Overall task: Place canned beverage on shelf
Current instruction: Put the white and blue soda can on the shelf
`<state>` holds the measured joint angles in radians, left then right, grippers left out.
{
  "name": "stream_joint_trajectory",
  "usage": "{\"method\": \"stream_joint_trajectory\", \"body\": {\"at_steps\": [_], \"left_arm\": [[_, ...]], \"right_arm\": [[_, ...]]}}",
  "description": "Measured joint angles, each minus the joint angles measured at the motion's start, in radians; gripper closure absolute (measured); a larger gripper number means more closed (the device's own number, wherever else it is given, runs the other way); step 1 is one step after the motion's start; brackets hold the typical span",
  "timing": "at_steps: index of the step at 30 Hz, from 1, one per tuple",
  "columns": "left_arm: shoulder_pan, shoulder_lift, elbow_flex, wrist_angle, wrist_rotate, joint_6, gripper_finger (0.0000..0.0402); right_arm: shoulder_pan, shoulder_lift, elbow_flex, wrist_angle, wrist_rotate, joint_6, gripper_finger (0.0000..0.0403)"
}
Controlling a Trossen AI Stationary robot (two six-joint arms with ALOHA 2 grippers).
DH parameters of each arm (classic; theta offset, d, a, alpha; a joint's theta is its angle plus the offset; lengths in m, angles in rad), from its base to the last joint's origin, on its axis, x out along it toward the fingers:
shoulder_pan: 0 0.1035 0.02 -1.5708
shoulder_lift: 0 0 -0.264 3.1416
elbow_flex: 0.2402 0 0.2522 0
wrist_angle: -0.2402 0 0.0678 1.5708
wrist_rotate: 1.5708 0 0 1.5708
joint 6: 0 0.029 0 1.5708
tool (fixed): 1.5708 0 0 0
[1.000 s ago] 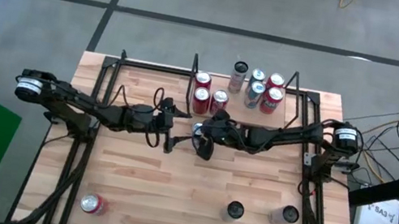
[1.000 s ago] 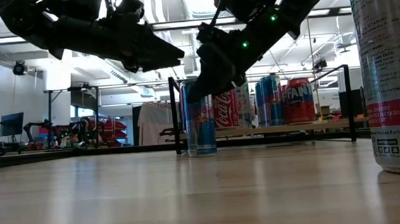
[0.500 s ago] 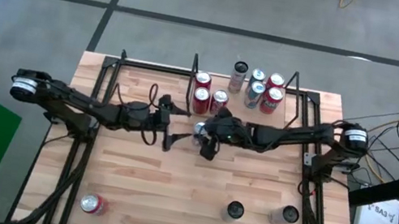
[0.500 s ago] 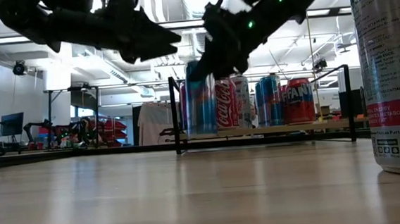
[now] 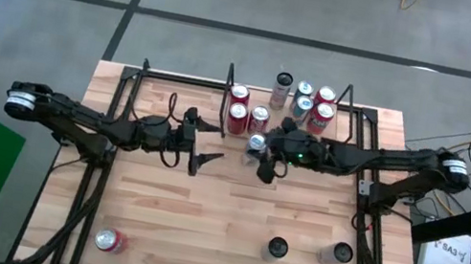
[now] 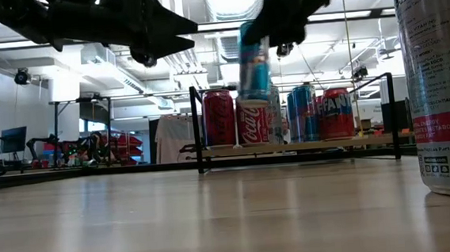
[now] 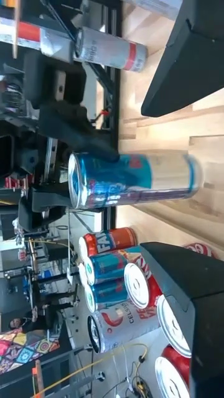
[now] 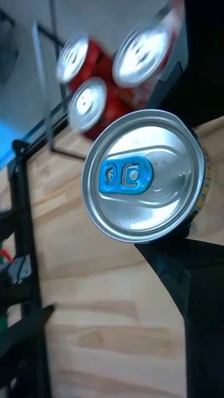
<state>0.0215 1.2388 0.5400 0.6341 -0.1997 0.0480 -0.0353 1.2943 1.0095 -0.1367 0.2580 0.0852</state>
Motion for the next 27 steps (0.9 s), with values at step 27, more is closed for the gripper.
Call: {"method": "stream_joint_trajectory", "body": {"at_steps": [27], "left_arm": [[-0.001, -0.026, 0.000, 0.007, 0.000, -0.011, 0.0070]], "right_arm": [[-0.206, -0.372, -0.285, -0.159, 0.136, 0.087, 0.0175]]}}
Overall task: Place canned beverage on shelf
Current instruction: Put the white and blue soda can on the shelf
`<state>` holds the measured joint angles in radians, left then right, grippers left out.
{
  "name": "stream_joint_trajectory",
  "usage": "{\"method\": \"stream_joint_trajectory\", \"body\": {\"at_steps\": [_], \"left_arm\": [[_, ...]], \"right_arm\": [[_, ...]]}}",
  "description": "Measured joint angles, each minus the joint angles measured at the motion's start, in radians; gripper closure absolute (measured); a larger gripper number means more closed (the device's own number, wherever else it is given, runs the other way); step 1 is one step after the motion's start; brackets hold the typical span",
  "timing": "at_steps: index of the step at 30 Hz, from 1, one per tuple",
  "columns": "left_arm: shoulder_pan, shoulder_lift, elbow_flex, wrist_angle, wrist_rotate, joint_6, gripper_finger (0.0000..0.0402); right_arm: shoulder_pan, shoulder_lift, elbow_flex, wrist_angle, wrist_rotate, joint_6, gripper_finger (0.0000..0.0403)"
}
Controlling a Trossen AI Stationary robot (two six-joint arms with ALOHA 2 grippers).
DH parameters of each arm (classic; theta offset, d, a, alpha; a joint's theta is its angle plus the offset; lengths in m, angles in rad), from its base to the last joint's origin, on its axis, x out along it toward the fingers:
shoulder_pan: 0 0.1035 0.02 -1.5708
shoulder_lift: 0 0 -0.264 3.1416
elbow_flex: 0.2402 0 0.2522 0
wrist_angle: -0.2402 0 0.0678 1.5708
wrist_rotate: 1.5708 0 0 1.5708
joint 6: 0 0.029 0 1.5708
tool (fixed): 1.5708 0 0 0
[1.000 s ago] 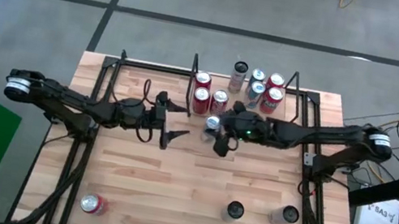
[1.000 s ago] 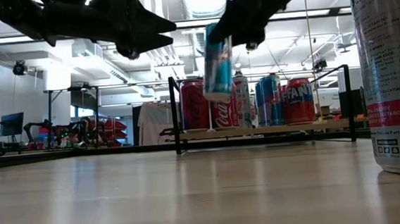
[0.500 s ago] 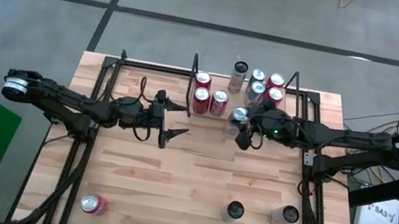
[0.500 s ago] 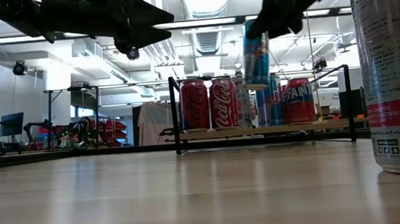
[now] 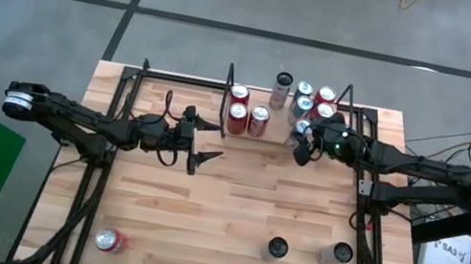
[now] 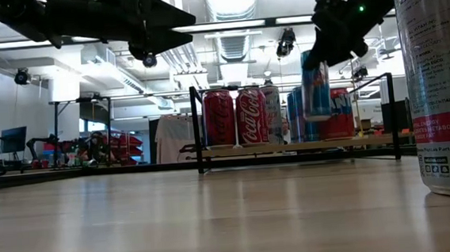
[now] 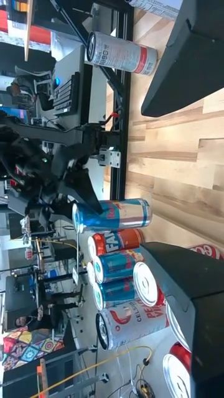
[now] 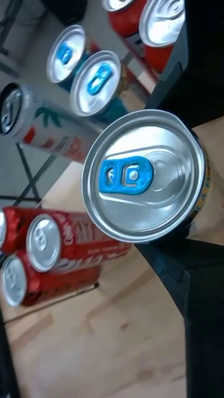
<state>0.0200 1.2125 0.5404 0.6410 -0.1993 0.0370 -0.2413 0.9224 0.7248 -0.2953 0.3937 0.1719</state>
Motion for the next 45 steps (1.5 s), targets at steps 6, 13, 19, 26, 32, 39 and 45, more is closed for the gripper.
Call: {"method": "stream_joint_trajectory", "body": {"at_steps": [6, 13, 19, 26, 32, 39, 45], "left_arm": [[0.000, 0.000, 0.000, 0.003, 0.000, 0.002, 0.0070], [0.000, 0.001, 0.000, 0.003, 0.000, 0.002, 0.0070], [0.000, 0.001, 0.000, 0.003, 0.000, 0.002, 0.0070], [0.000, 0.001, 0.000, 0.002, 0.000, 0.002, 0.0070], [0.000, 0.002, 0.000, 0.002, 0.000, 0.002, 0.0070], [0.000, 0.002, 0.000, 0.002, 0.000, 0.006, 0.0070], [0.000, 0.002, 0.000, 0.002, 0.000, 0.006, 0.0070]], "right_arm": [[-0.038, 0.013, -0.028, -0.002, 0.000, 0.022, 0.0175], [-0.054, 0.016, -0.037, 0.002, 0.027, 0.087, 0.0175], [-0.054, 0.031, -0.037, 0.007, 0.028, 0.122, 0.0175], [-0.054, 0.079, -0.037, 0.008, 0.058, 0.105, 0.0175], [-0.054, 0.109, -0.037, 0.009, 0.078, 0.105, 0.0175], [-0.054, 0.125, -0.037, 0.028, 0.084, 0.098, 0.0175], [-0.054, 0.127, -0.037, 0.033, 0.108, 0.096, 0.0175]]}}
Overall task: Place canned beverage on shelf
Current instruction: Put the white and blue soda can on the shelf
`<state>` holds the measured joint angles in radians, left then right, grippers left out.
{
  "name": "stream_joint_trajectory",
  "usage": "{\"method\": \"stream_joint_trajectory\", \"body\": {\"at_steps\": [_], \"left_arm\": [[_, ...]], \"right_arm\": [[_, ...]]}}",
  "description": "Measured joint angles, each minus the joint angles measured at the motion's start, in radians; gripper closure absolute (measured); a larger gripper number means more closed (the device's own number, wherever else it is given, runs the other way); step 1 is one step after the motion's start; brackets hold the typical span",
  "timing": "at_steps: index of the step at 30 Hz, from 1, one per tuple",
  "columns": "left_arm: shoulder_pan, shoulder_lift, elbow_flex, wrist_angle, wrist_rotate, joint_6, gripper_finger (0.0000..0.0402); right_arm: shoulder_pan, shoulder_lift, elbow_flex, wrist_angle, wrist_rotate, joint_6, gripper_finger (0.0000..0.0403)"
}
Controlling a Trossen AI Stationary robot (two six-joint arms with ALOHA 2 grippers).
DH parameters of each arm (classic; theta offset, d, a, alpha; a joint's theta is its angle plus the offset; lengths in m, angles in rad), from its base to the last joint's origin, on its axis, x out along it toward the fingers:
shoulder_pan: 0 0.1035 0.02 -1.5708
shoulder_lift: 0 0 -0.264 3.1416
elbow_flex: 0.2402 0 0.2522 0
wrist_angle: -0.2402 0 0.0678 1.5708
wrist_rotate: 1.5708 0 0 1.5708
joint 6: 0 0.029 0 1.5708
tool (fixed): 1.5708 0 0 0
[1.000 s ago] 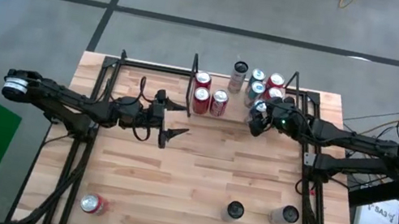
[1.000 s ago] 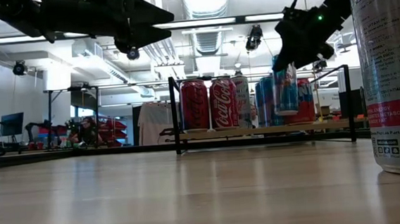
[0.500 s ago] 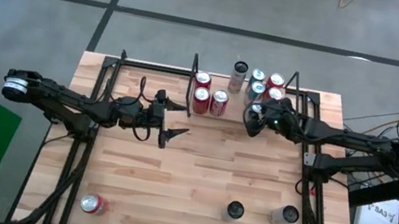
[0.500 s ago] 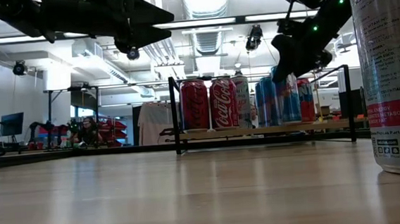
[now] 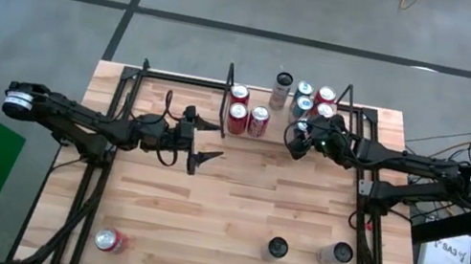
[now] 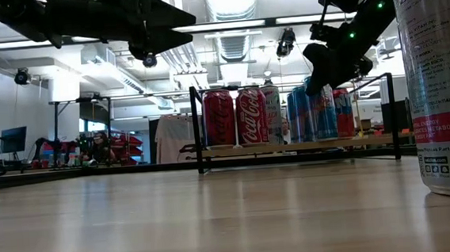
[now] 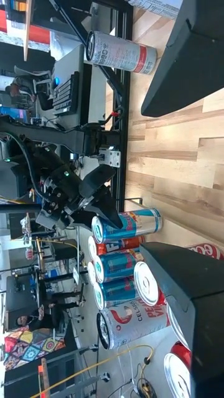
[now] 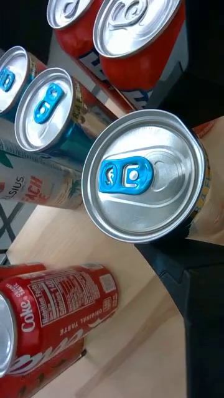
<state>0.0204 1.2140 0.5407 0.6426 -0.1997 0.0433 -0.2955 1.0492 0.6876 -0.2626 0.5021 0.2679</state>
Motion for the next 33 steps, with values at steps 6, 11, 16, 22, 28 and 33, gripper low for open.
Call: {"method": "stream_joint_trajectory", "body": {"at_steps": [6, 11, 16, 22, 28, 33], "left_arm": [[0.000, 0.000, 0.000, 0.000, 0.000, 0.000, 0.0070], [0.000, 0.000, 0.000, 0.000, 0.000, 0.000, 0.0070], [0.000, 0.000, 0.000, 0.000, 0.000, 0.000, 0.0070], [0.000, 0.000, 0.000, 0.000, 0.000, 0.001, 0.0070], [0.000, 0.000, 0.000, 0.000, 0.000, 0.001, 0.0070], [0.000, 0.000, 0.000, 0.000, 0.000, 0.001, 0.0070]], "right_arm": [[0.000, 0.000, 0.000, 0.016, -0.001, 0.019, 0.0175], [0.000, 0.000, 0.000, 0.017, -0.001, 0.028, 0.0175], [0.000, 0.000, 0.000, 0.021, 0.000, 0.067, 0.0175], [0.000, 0.000, 0.000, 0.021, 0.000, 0.075, 0.0175], [0.000, 0.000, 0.000, 0.021, 0.021, 0.053, 0.0175], [0.000, 0.000, 0.000, 0.028, 0.024, 0.047, 0.0175]]}}
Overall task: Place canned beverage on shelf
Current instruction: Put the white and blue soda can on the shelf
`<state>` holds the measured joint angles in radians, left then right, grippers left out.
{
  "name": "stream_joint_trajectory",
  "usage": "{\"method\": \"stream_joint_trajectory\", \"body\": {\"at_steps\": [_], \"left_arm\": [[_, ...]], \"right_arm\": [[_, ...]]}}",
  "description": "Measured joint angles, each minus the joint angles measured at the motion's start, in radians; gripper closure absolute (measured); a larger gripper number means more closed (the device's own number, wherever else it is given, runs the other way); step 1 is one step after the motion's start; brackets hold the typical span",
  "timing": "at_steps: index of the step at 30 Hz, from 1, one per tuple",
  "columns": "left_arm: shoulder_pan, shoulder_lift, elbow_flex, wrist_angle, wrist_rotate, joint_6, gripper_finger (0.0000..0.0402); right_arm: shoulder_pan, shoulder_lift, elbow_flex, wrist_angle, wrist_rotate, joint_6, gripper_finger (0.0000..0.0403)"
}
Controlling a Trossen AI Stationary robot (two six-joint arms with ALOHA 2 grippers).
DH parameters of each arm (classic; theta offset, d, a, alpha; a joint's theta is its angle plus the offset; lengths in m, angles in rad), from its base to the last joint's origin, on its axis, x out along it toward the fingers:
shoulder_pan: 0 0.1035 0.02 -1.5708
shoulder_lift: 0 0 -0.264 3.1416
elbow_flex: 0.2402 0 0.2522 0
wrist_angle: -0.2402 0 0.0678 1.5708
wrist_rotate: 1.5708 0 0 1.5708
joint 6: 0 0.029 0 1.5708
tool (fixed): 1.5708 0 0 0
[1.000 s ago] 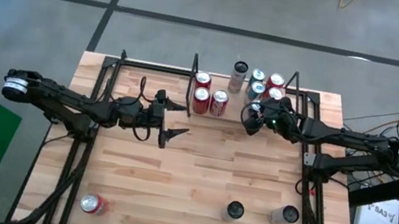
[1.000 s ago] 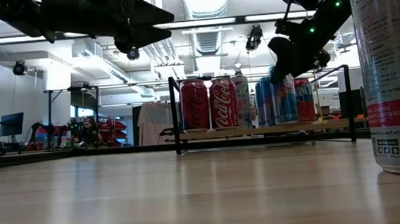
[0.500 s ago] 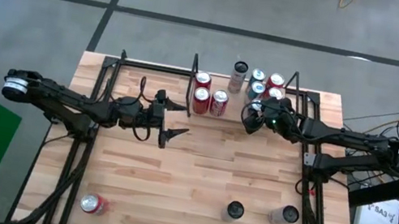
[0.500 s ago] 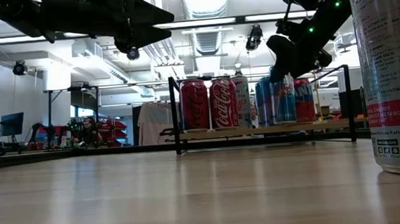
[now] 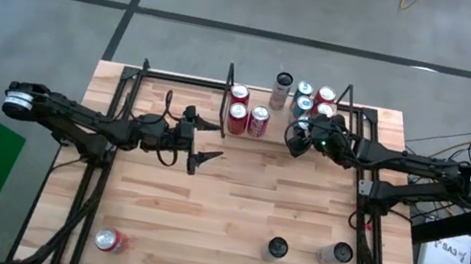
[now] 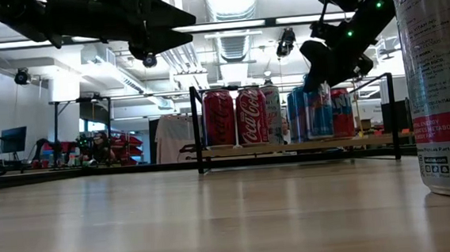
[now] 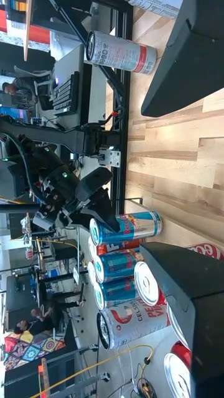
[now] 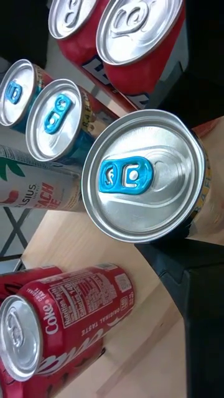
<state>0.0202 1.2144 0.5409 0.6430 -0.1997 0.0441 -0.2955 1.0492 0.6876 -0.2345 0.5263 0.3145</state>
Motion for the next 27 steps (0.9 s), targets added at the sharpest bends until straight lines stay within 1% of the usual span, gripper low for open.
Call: {"method": "stream_joint_trajectory", "body": {"at_steps": [6, 12, 20, 27], "left_arm": [[0.000, 0.000, 0.000, 0.000, 0.000, 0.000, 0.0070], [0.000, 0.000, 0.000, 0.000, 0.000, 0.000, 0.0070], [0.000, 0.000, 0.000, 0.000, 0.000, 0.000, 0.0070], [0.000, 0.000, 0.000, 0.000, 0.000, 0.000, 0.0070]], "right_arm": [[0.000, 0.000, -0.004, 0.003, 0.000, 0.019, 0.0175], [0.000, 0.000, -0.006, 0.007, 0.000, 0.002, 0.0175], [0.000, 0.000, -0.006, 0.008, 0.000, -0.020, 0.0160], [0.000, 0.000, -0.015, 0.009, -0.001, -0.028, 0.0157]]}}
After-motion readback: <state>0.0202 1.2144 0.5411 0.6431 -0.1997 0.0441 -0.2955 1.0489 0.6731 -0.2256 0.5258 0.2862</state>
